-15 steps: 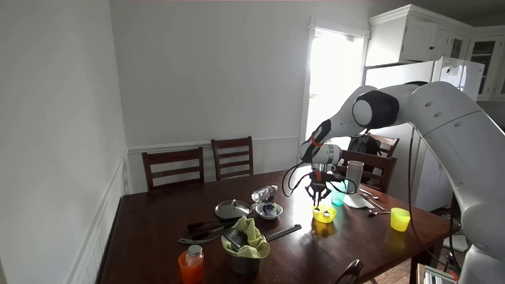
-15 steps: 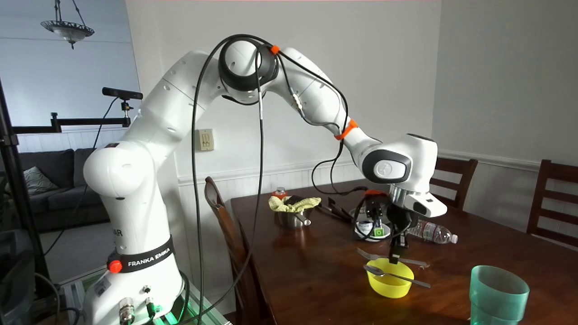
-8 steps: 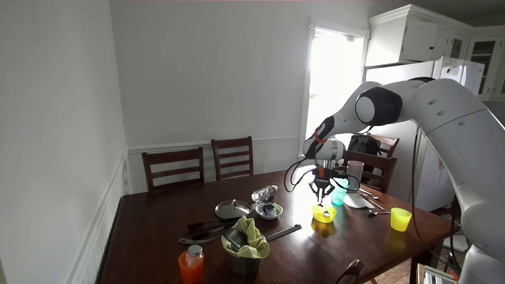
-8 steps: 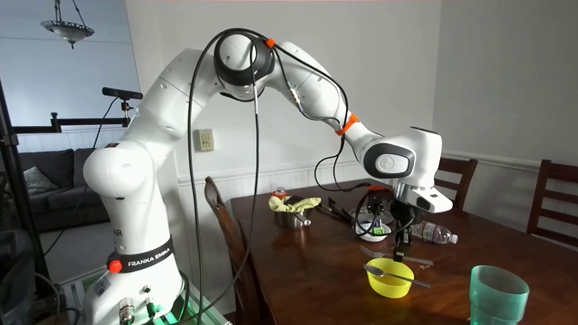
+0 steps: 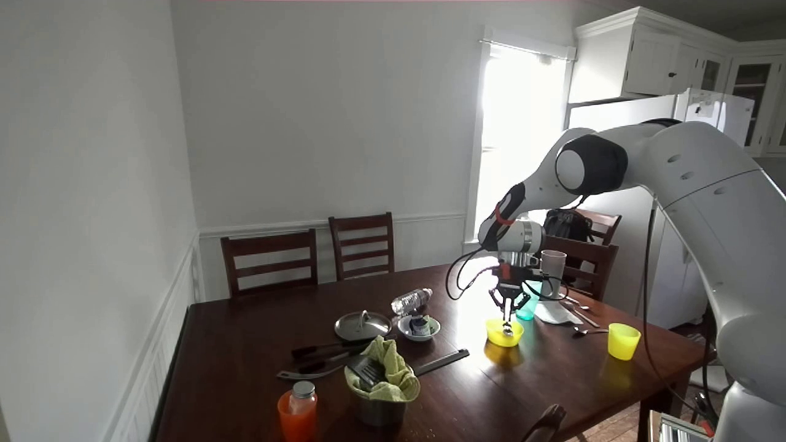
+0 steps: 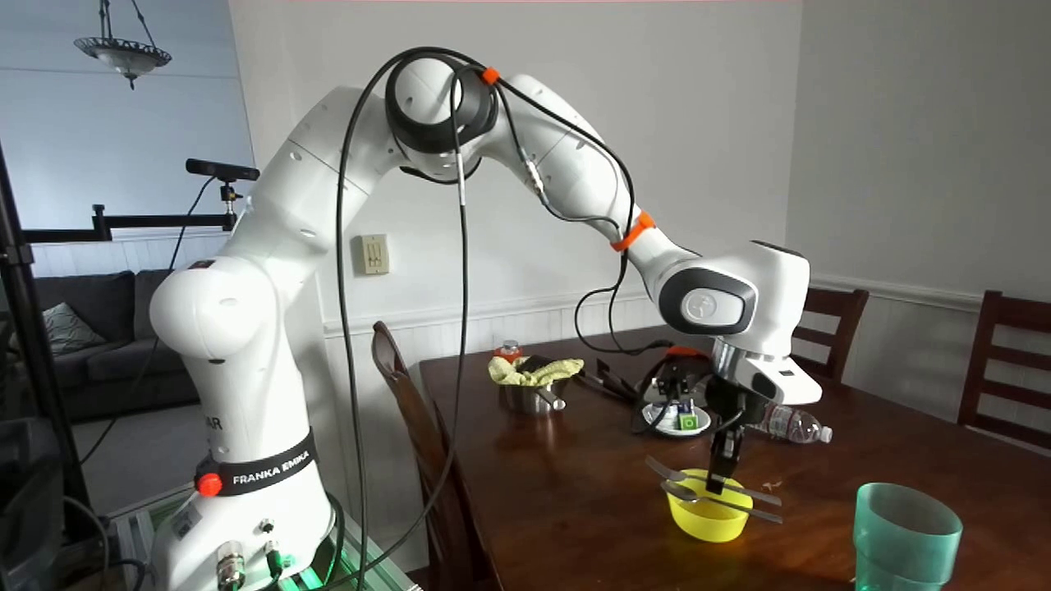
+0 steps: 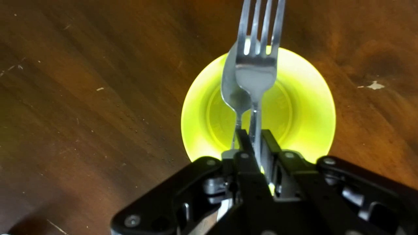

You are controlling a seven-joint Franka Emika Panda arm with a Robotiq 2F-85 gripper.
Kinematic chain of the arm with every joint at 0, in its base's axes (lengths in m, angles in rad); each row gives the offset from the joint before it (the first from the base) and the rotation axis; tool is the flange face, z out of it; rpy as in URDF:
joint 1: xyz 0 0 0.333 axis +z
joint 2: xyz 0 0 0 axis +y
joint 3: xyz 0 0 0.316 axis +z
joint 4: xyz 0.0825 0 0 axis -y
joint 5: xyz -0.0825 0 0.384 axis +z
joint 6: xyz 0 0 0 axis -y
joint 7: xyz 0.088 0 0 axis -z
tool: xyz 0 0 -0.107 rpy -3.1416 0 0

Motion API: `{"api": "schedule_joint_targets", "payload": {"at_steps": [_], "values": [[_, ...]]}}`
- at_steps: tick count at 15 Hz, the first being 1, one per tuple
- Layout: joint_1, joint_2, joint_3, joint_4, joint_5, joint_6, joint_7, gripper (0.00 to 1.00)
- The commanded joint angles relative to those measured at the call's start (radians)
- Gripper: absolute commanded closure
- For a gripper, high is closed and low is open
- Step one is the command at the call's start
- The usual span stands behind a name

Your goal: Pick up the silver fork and put it on the silver spoon

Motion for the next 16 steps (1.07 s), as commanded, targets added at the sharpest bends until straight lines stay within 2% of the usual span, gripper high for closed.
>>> {"api": "schedule_joint_targets", "payload": {"at_steps": [1, 16], "values": [[-0.010, -0.021, -0.003, -0.029, 0.028, -0.008, 0.021, 0.97], [-0.012, 0.001, -0.017, -0.008, 0.023, -0.004, 0.046, 0.97]]}}
